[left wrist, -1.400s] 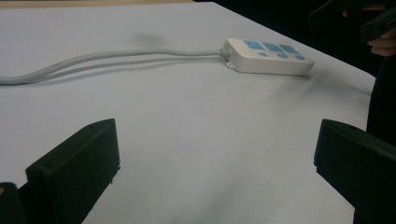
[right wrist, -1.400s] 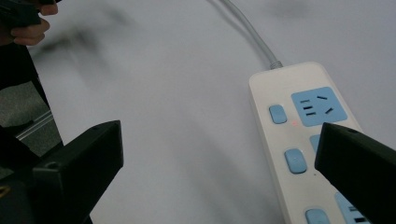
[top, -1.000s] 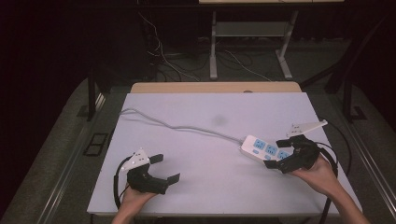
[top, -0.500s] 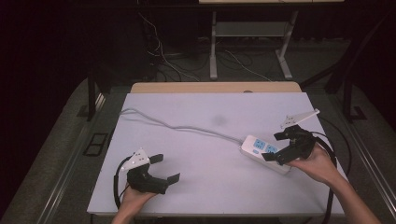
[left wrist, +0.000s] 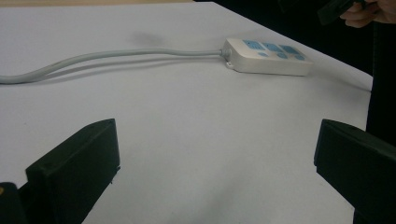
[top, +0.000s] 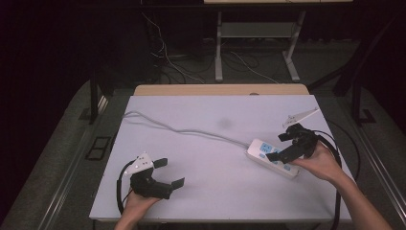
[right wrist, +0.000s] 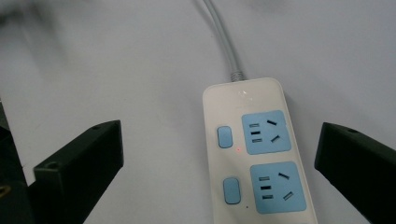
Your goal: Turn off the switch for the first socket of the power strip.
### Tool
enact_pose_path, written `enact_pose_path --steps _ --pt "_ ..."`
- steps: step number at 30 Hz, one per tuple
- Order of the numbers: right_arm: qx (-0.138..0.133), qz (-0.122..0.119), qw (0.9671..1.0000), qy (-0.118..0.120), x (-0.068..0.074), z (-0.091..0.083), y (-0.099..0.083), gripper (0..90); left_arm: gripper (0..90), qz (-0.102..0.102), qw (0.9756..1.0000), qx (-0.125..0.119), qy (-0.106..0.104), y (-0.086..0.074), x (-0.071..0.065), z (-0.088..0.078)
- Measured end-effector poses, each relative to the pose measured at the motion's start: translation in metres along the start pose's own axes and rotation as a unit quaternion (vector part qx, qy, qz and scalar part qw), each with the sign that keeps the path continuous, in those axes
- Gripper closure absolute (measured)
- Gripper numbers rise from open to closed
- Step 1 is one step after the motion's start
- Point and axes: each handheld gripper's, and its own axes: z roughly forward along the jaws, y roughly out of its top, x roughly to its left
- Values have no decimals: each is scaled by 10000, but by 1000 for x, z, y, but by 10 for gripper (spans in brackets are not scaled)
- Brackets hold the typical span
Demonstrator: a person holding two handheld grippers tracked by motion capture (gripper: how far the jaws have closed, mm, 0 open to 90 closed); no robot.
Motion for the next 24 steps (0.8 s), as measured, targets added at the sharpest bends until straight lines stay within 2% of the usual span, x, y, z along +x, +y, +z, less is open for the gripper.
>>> enact_pose_path --steps 2,3,8,24 --pt "-9 -65 9999 98 -2 1 0 152 0 0 10000 -3 0 0 0 0" --pt "1 -72 9999 123 -4 2 1 154 0 7 10000 -1 5 0 0 0" --pt "113 -16 9999 129 -9 8 2 302 0 8 10000 43 5 0 1 1" --pt "304 1 9986 429 -18 20 4 607 0 22 10000 59 5 0 1 1"
